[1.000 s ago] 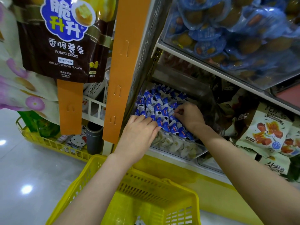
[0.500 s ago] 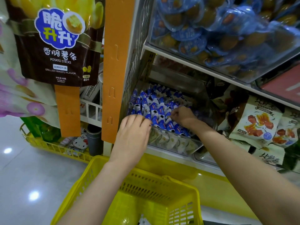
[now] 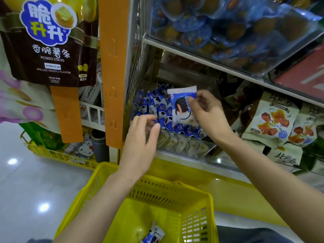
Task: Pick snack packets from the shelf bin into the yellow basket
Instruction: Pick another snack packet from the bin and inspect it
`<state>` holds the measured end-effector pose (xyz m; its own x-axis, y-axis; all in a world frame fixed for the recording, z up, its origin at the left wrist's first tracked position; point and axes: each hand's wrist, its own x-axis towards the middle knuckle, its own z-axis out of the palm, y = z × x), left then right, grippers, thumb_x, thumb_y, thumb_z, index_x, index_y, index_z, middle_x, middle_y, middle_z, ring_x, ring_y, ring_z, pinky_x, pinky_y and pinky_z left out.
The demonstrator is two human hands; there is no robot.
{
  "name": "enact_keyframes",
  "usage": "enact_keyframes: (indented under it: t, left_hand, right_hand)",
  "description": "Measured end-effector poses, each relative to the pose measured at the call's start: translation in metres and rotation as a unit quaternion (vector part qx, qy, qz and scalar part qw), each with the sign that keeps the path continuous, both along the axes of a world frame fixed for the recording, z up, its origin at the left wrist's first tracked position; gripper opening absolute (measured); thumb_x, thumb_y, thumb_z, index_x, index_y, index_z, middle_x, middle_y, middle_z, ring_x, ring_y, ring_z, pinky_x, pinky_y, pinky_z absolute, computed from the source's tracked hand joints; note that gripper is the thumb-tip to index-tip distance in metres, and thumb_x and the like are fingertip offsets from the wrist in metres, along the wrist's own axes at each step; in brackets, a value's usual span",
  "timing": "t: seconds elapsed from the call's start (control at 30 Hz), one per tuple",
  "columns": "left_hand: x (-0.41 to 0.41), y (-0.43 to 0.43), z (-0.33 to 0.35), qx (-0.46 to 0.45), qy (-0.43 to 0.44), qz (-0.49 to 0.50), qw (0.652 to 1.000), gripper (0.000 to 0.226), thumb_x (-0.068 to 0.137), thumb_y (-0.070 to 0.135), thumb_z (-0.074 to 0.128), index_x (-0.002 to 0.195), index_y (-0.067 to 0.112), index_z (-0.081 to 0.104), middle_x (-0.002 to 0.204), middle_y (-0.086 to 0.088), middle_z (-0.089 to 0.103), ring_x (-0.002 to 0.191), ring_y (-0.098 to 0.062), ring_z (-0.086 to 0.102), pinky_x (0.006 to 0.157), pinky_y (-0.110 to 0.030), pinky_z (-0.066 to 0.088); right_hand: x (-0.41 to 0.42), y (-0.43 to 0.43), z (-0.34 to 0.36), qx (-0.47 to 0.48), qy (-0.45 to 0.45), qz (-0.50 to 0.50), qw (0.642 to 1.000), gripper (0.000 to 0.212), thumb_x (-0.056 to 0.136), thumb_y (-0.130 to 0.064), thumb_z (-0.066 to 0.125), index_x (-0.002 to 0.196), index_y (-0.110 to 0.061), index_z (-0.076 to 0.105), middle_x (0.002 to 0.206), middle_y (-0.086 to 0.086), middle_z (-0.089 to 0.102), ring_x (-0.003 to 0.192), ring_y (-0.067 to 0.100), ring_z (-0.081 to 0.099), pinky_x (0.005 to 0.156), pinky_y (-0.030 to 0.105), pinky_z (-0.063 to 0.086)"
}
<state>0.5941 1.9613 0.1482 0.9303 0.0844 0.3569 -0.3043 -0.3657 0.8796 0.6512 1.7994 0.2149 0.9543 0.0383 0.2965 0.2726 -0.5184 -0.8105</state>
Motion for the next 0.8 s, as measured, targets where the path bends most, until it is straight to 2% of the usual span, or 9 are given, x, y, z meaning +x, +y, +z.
enact_keyframes:
  t: [0.1,0.17,0.23,0.33,0.4,0.5,0.6,0.67,0.8]
  left_hand:
    - [-0.004,-0.004,0.008,-0.182,0.106,-0.096,0.973,0.041,0.082,0.049,0.044,0.113,0.023,0.051,0.105,0.006,0.058,0.092,-0.004,0.056,0.075,-0.013,0.046]
    - [-0.008,-0.008,0.008,-0.234,0.149,-0.149,0.949,0.026,0.083,0.037,0.052,0.104,0.022,0.055,0.095,0.005,0.064,0.084,-0.004,0.061,0.068,-0.014,0.049]
    - [-0.011,-0.012,0.006,-0.213,0.152,-0.162,0.951,0.011,0.087,0.018,0.057,0.098,0.022,0.055,0.087,0.008,0.064,0.074,0.002,0.061,0.06,-0.013,0.047]
    - [-0.014,-0.015,-0.001,-0.156,0.169,-0.185,0.956,0.019,0.087,0.007,0.058,0.099,0.02,0.054,0.091,0.004,0.064,0.082,-0.006,0.062,0.064,-0.012,0.047]
    - [-0.015,-0.015,-0.005,-0.13,0.191,-0.199,0.953,0.022,0.087,0.007,0.059,0.106,0.017,0.054,0.097,-0.001,0.065,0.088,-0.013,0.063,0.072,-0.019,0.051]
    - [-0.018,-0.018,-0.011,-0.119,0.192,-0.168,0.959,0.007,0.091,0.013,0.054,0.098,0.011,0.055,0.096,-0.017,0.066,0.092,-0.026,0.064,0.083,-0.038,0.05]
    - [-0.018,-0.022,-0.015,-0.111,0.187,-0.111,0.97,0.019,0.094,0.02,0.05,0.077,0.012,0.049,0.077,-0.018,0.059,0.081,-0.035,0.062,0.074,-0.051,0.05]
    - [-0.018,-0.022,-0.018,-0.116,0.2,-0.098,0.968,0.024,0.094,0.021,0.049,0.072,0.012,0.047,0.071,-0.013,0.054,0.073,-0.027,0.059,0.069,-0.049,0.05]
    - [-0.016,-0.024,-0.021,-0.154,0.242,-0.094,0.953,0.025,0.094,0.022,0.05,0.076,0.005,0.049,0.065,-0.005,0.054,0.064,-0.013,0.06,0.055,-0.025,0.049]
  right_hand:
    - [-0.034,0.004,-0.012,0.076,0.089,0.067,0.991,0.006,0.093,-0.018,0.052,0.094,-0.021,0.057,0.085,0.0,0.067,0.072,0.001,0.065,0.058,0.016,0.05]
    - [-0.049,0.006,-0.027,0.084,0.108,0.074,0.988,0.007,0.094,-0.015,0.05,0.094,-0.017,0.056,0.079,-0.005,0.064,0.06,-0.007,0.059,0.053,0.008,0.043]
    - [-0.058,0.007,-0.04,0.1,0.125,0.064,0.985,0.012,0.095,-0.017,0.048,0.095,-0.008,0.056,0.076,-0.001,0.061,0.059,-0.005,0.054,0.057,0.011,0.043]
    - [-0.064,0.003,-0.055,0.109,0.14,0.037,0.983,0.032,0.092,-0.028,0.051,0.095,0.004,0.056,0.081,0.023,0.059,0.072,0.018,0.053,0.068,0.041,0.046]
    - [-0.066,0.0,-0.063,0.121,0.136,0.024,0.983,0.028,0.091,-0.025,0.054,0.089,0.002,0.06,0.083,0.031,0.06,0.073,0.024,0.053,0.071,0.053,0.047]
    - [-0.072,-0.002,-0.074,0.122,0.129,0.017,0.984,0.012,0.09,-0.02,0.058,0.083,-0.017,0.066,0.074,0.015,0.064,0.07,0.02,0.056,0.064,0.045,0.047]
    - [-0.076,-0.002,-0.081,0.114,0.133,0.039,0.984,0.01,0.089,-0.02,0.059,0.084,-0.016,0.067,0.079,0.018,0.067,0.071,0.018,0.059,0.065,0.047,0.05]
    - [-0.077,-0.002,-0.083,0.11,0.125,0.05,0.985,0.009,0.089,-0.018,0.059,0.084,-0.018,0.066,0.08,0.011,0.069,0.073,0.015,0.062,0.069,0.045,0.052]
    - [-0.082,-0.003,-0.086,0.001,0.017,0.025,1.0,0.006,0.087,-0.02,0.063,0.086,-0.019,0.069,0.08,-0.005,0.064,0.074,0.005,0.059,0.069,0.028,0.05]
